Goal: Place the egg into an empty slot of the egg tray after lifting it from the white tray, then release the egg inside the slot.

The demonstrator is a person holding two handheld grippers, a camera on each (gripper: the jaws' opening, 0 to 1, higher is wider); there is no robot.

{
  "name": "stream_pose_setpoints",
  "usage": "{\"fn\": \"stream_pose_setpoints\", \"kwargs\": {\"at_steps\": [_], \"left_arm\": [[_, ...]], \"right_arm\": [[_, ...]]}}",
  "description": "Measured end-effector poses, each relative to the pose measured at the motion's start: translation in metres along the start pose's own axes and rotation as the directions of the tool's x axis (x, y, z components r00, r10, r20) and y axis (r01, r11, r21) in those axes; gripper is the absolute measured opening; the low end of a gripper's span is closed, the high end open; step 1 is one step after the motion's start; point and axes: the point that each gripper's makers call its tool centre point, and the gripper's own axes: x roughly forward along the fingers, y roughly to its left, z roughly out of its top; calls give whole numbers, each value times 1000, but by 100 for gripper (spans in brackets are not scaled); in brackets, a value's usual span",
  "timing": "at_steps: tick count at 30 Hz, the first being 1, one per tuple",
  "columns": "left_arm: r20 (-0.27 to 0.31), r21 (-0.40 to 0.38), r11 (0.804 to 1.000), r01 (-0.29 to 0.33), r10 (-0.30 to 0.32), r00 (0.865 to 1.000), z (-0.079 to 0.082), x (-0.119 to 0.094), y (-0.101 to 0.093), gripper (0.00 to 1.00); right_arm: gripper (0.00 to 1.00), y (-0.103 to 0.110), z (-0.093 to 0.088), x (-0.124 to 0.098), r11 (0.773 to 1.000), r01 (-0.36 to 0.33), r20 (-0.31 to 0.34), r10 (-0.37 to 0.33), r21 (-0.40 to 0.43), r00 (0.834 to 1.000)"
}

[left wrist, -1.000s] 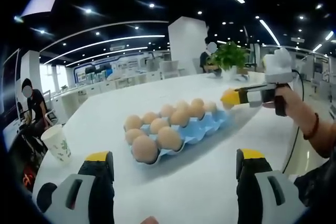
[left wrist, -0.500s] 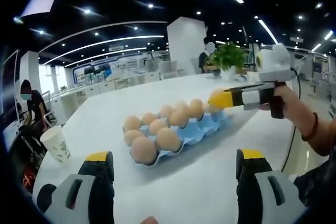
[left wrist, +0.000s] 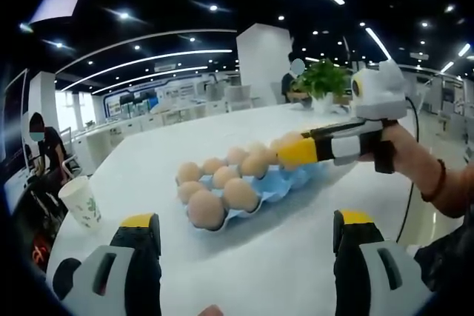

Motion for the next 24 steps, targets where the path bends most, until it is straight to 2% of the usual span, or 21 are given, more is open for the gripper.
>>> {"fn": "stream_pose_setpoints", "kwargs": {"at_steps": [10,13,24], "left_arm": [[1,-1,1000,11,-11,1000,0,2,-3,99],[-2,1,1000,12,-12,1000,-1,1,-4,99],[-4,-4,1000,6,-6,1000,-2,0,-3,99]], "right_arm": [[30,19,-8,17,995,-66,-20,64,-69,998],[30,18,-11,23,990,-55,-41,50,-129,998],[30,16,-22,26,987,-7,-61,-2,-158,998]]}}
